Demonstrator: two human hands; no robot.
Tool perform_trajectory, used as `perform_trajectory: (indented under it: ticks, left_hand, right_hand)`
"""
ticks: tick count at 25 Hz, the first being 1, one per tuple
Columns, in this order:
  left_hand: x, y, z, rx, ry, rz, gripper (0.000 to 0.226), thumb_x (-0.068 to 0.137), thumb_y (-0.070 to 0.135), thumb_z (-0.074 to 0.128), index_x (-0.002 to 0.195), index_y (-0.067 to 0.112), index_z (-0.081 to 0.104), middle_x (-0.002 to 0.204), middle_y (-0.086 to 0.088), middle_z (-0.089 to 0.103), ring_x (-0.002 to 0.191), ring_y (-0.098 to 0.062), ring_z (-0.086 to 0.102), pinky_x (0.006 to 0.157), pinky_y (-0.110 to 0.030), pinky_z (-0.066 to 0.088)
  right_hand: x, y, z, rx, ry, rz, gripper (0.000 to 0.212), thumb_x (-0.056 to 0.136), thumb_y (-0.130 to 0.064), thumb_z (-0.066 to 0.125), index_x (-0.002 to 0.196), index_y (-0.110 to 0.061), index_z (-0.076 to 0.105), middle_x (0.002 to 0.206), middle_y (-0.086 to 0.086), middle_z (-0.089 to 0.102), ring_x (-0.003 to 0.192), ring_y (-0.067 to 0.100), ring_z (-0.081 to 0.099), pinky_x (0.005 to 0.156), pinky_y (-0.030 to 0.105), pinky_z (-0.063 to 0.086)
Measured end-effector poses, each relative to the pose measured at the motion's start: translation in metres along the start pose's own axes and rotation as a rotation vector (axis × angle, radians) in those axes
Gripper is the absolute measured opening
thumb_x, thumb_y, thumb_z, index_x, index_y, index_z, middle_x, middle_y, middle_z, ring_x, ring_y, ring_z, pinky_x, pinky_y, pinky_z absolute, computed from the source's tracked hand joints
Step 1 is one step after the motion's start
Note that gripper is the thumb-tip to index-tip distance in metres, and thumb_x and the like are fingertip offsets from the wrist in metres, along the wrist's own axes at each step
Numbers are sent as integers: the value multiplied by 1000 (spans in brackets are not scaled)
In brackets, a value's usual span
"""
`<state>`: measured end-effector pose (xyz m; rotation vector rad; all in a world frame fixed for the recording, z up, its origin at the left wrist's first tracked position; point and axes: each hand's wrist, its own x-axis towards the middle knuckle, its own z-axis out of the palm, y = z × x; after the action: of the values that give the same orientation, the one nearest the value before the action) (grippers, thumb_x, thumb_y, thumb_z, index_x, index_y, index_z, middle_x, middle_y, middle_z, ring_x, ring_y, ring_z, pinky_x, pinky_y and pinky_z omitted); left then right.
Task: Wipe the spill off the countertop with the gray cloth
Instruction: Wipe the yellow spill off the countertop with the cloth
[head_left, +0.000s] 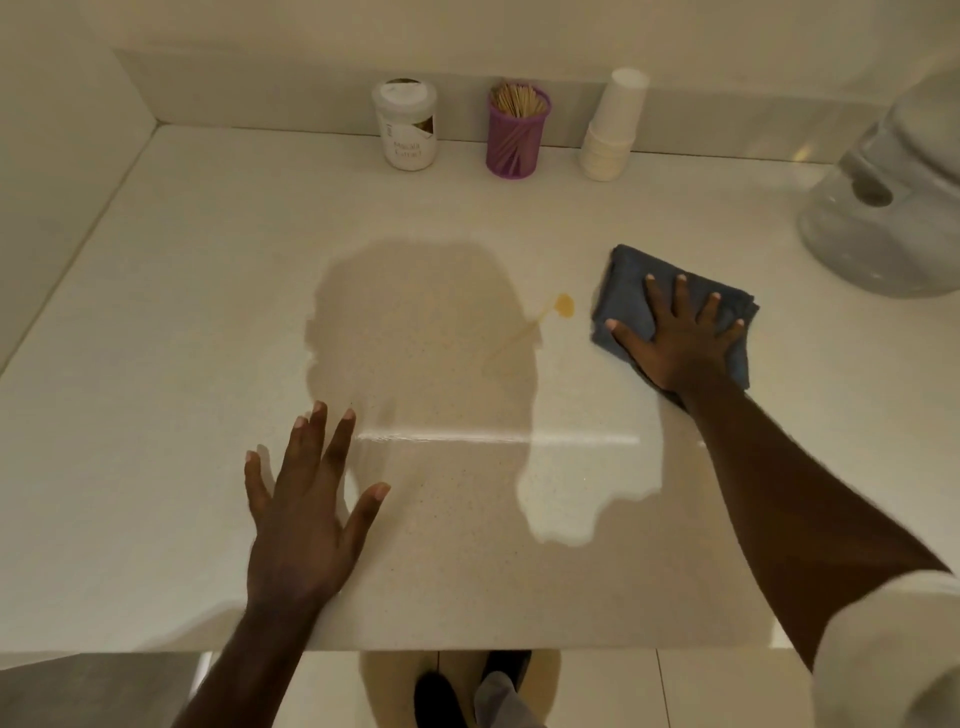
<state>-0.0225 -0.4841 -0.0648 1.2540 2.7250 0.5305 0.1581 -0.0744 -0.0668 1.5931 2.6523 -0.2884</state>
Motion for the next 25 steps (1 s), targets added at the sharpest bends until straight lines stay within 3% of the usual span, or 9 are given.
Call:
perform_trajectory:
  ticks: [4,9,13,16,20,25]
  left_hand:
    - [3,2,-1,-2,-11,0,72,90,70,14,152,34,6,163,0,8,149,-18,5,118,-54,-8]
    - [2,4,-4,8,-5,6,75,90,70,12,152,29,13,162,-4,14,148,-24,13,118,-58,-2]
    - [2,5,-4,12,7,19,77,90,70,13,152,26,16,161,-5,17,148,-25,15,117,-60,1]
    - [0,3,-3,-9,26,36,75,90,69,13,152,28,14,161,-3,15,148,-23,13,117,-60,1]
    - [-4,1,-2,-65,78,69,71,92,66,16,153,29,12,162,-1,15,148,-18,14,118,-58,1]
    - [-7,0,-3,-118,128,73,71,91,67,16,152,33,3,161,0,16,147,-17,19,119,-54,3]
  right_hand:
    - [22,-56,4,-53,3,-188,99,69,-95,7,152,-42,-1,166,4,4,146,50,5,109,76,4]
    - [-22,-146,24,-46,8,-456,104,65,-96,10,153,-40,9,166,1,8,148,47,2,109,75,0]
    - [-75,-187,40,-43,-14,-597,107,64,-96,31,153,-42,7,166,1,3,148,44,-7,110,73,-7]
    - [-105,-188,47,-49,5,-655,102,70,-89,39,154,-40,6,166,2,-1,148,44,-9,112,71,-9]
    - [-147,-168,52,-49,30,-692,87,83,-79,32,155,-37,6,166,-1,0,150,38,-9,115,66,-4]
    - [-186,-127,50,112,101,-726,73,93,-55,44,153,-16,27,162,6,21,151,31,11,122,54,10]
